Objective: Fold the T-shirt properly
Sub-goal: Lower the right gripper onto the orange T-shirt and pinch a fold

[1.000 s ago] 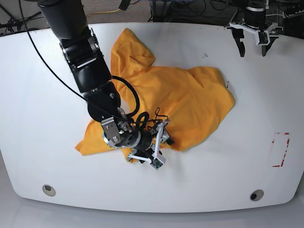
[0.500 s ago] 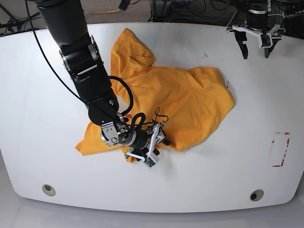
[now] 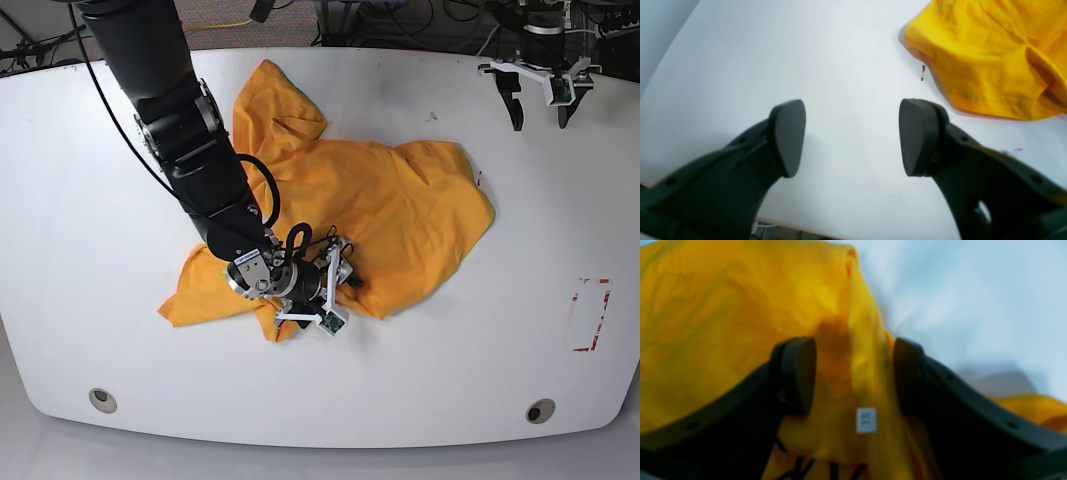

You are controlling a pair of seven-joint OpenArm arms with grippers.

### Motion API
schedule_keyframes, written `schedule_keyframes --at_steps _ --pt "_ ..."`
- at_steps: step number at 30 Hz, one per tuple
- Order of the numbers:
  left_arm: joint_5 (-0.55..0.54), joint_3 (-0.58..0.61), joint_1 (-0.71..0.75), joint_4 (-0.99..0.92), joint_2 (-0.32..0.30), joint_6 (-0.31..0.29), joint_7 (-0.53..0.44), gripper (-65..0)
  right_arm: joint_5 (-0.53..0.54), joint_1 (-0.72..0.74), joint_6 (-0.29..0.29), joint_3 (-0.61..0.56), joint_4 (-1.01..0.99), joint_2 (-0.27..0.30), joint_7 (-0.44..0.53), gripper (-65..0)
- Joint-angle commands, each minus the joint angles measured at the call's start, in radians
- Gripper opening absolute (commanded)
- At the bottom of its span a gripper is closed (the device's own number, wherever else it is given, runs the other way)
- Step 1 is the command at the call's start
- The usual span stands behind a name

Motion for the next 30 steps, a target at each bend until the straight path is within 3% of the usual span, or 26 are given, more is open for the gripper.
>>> schedule_keyframes --at_steps 1,7,10,13,17,19,20,27,30 --pt "-0.001 -0.004 0.008 0.016 -0.002 0.005 -0.027 -24.2 -0.01 0.043 -0.008 0.005 0.013 -0.003 0.055 -29.5" --pt "-0.001 -0.002 0.008 0.015 -0.002 0.005 -0.027 -24.2 -0.059 0.043 -0.013 0.005 0.01 -0.007 0.058 -30.0" --pt "-0.001 -0.002 0.008 0.015 -0.002 0.005 -0.027 -24.2 -0.064 0.043 -0.043 0.005 0.01 -0.007 0.06 -31.2" --pt "-0.001 -0.002 0.008 0.015 -0.002 0.005 -0.027 -24.2 -0.064 0.043 -0.077 0.003 0.01 -0.007 0.063 -38.0" --pt "-0.001 0.0 0.008 0.015 -0.002 0.005 -0.027 -24.2 -0.064 0.041 -0.118 0.005 0.01 -0.025 0.063 -52.5" --pt "-0.001 0.013 0.008 0.015 -0.002 0.005 -0.027 -24.2 -0.066 0.041 -0.143 0.006 0.009 -0.03 0.063 -63.4" --pt "-0.001 0.018 0.008 0.015 -0.002 0.005 -0.027 -24.2 -0.066 0.041 -0.151 0.006 0.009 -0.03 0.063 -65.0" --pt "-0.001 0.122 -0.006 0.015 -0.01 0.005 -0.027 -24.0 -0.066 0.035 -0.172 0.006 0.085 -0.026 0.052 -65.0" --pt "-0.001 0.191 -0.039 0.015 -0.007 0.005 0.0 -23.7 -0.064 -0.003 -0.181 0.006 0.229 0.03 -0.031 -65.0"
